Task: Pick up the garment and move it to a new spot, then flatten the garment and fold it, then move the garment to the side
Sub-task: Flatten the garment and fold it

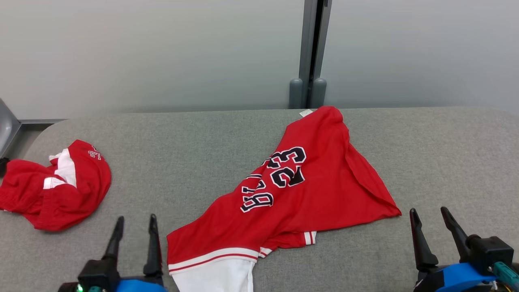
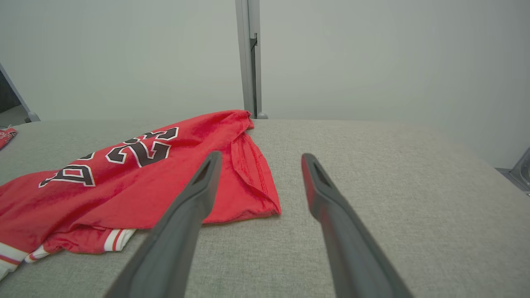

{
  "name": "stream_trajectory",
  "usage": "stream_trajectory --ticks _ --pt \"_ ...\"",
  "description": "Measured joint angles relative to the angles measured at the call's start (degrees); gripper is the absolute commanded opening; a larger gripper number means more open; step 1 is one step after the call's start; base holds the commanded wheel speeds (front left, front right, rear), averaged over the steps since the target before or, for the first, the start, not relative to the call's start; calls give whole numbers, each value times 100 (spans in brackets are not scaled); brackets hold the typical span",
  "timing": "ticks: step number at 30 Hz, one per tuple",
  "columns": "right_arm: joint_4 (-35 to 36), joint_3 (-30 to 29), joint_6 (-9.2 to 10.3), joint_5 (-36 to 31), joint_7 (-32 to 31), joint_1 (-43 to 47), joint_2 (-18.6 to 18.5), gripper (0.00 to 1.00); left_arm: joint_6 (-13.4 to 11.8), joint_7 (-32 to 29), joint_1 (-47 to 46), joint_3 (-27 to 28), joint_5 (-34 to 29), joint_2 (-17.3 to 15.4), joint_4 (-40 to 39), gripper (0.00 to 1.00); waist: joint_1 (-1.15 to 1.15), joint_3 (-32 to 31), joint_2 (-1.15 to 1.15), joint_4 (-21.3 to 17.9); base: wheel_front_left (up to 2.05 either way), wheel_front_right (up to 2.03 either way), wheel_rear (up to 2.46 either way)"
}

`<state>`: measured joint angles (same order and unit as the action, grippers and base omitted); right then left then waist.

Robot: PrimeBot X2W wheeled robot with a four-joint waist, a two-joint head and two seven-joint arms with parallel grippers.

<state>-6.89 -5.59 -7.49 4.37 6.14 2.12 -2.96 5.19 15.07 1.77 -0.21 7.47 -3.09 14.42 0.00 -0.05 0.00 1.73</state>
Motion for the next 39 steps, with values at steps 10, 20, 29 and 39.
stream_trajectory --ticks 10,20,29,39 --pt "-764 -249 0 -79 190 -251 3 100 153 -78 320 -649 -15 -78 579 100 0 137 0 47 0 0 0" --pt "-1757 -318 0 -138 475 -974 -129 100 219 -275 642 -1454 305 -308 761 100 0 365 0 115 0 0 0" --pt "-2766 -288 0 -156 725 -1561 -208 100 220 -322 759 -1780 639 -569 775 100 0 487 0 169 0 0 0" --pt "-3609 -342 0 -169 860 -1978 -296 100 219 -467 751 -2108 875 -616 798 100 0 607 0 253 0 0 0"
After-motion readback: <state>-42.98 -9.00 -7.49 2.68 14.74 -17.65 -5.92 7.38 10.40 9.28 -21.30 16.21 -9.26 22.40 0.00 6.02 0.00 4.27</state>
